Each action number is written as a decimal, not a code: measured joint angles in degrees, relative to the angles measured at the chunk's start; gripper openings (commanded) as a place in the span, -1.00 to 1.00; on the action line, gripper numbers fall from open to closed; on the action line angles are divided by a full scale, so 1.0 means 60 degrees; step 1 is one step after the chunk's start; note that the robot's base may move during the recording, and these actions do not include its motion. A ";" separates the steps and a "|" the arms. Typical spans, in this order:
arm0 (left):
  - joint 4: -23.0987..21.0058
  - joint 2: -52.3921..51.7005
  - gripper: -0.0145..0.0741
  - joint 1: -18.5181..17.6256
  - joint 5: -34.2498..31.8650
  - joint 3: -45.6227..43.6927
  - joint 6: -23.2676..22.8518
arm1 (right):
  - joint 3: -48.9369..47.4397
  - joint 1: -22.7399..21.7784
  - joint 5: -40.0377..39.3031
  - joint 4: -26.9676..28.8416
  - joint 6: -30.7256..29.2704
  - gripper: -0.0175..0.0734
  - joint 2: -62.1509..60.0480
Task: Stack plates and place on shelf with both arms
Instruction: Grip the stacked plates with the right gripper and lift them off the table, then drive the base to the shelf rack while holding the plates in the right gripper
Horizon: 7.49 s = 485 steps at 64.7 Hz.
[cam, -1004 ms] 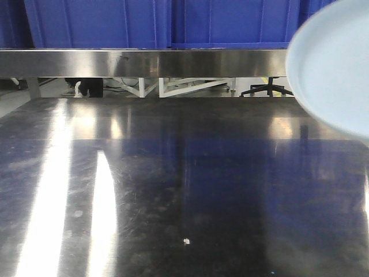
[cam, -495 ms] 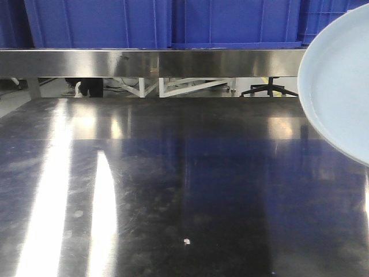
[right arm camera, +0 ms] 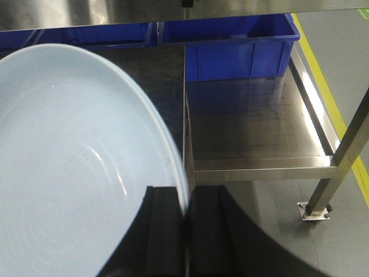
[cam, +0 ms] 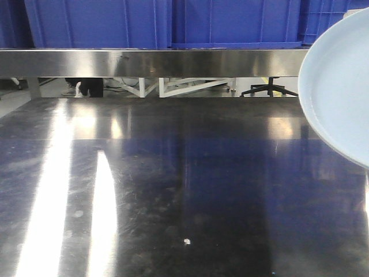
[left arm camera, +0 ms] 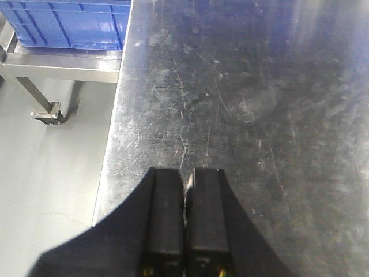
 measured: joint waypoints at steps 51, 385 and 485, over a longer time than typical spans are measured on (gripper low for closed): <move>0.0000 0.0000 -0.45 0.0000 0.0000 0.0000 0.0000 | 0.0000 0.0000 0.0000 0.0000 0.0000 -0.49 0.0000; 0.0000 0.0000 -0.45 0.0000 -0.0021 0.0000 0.0000 | 0.0000 0.0000 0.0052 0.0000 0.0000 -0.49 0.0000; 0.0000 0.0000 -0.45 0.0000 -0.0025 0.0000 0.0000 | 0.0000 0.0000 0.0052 0.0000 0.0000 -0.49 0.0000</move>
